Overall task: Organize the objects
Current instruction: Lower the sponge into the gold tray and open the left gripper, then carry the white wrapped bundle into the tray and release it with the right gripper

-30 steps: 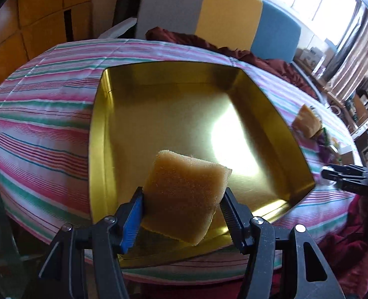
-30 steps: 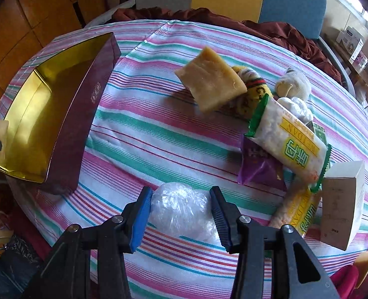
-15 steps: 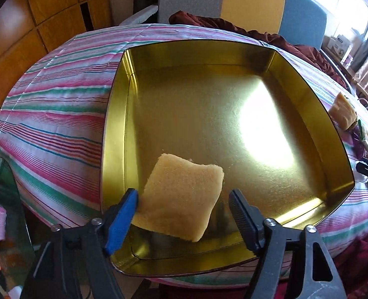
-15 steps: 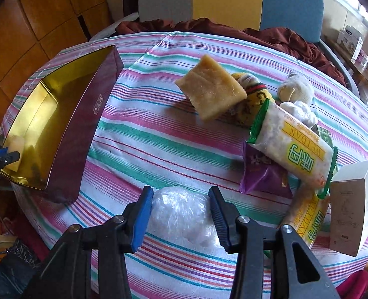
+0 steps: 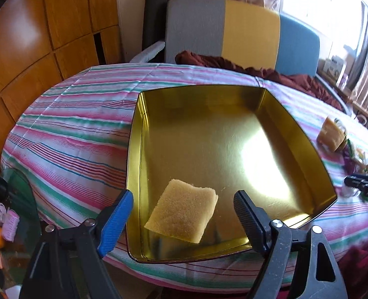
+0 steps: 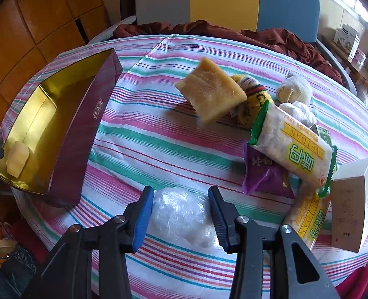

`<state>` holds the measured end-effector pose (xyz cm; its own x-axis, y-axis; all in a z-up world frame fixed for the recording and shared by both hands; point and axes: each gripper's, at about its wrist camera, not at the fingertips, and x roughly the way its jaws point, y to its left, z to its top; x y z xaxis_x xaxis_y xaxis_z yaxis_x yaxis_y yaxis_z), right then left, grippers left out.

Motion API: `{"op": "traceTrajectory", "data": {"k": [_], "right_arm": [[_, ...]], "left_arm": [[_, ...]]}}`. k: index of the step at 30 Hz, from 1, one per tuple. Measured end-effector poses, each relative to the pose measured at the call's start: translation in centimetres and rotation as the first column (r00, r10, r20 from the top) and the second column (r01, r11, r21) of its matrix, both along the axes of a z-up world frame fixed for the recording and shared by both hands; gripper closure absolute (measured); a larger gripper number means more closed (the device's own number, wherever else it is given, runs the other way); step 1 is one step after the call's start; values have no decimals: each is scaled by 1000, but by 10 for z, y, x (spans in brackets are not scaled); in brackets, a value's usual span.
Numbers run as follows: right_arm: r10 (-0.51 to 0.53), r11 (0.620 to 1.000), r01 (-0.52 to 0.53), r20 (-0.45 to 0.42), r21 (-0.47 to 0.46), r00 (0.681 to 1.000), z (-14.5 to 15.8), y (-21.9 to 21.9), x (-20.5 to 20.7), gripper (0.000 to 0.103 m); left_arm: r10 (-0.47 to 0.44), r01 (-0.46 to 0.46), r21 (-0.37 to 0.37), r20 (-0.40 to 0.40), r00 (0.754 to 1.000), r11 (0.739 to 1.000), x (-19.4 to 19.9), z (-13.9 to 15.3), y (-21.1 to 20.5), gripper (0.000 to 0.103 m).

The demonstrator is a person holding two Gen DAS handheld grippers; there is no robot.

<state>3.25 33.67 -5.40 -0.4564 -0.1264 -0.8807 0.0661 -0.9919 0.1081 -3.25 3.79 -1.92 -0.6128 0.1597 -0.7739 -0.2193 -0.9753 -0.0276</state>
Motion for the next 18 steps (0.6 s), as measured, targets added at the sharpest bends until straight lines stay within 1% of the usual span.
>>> {"op": "traceTrajectory", "data": {"k": [4, 9, 13, 15, 18], "right_arm": [[-2, 999, 1, -28, -33, 1000, 13, -14, 1, 60], [37, 995, -47, -112, -90, 993, 52, -38, -2, 60], [83, 988, -104, -176, -112, 981, 80, -67, -8, 60], [108, 985, -131, -192, -113, 975, 85, -84, -14, 60], [146, 979, -170, -187, -115, 971, 85, -109, -26, 60]], "left_arm": [[3, -3, 37, 5, 1000, 999, 1, 0, -6, 18], [15, -15, 75, 3, 1000, 997, 3, -1, -14, 18], [33, -32, 97, -2, 999, 995, 4, 0, -25, 18], [47, -46, 105, -6, 999, 993, 5, 1, -31, 18], [73, -71, 114, -11, 997, 991, 6, 2, -43, 18]]}}
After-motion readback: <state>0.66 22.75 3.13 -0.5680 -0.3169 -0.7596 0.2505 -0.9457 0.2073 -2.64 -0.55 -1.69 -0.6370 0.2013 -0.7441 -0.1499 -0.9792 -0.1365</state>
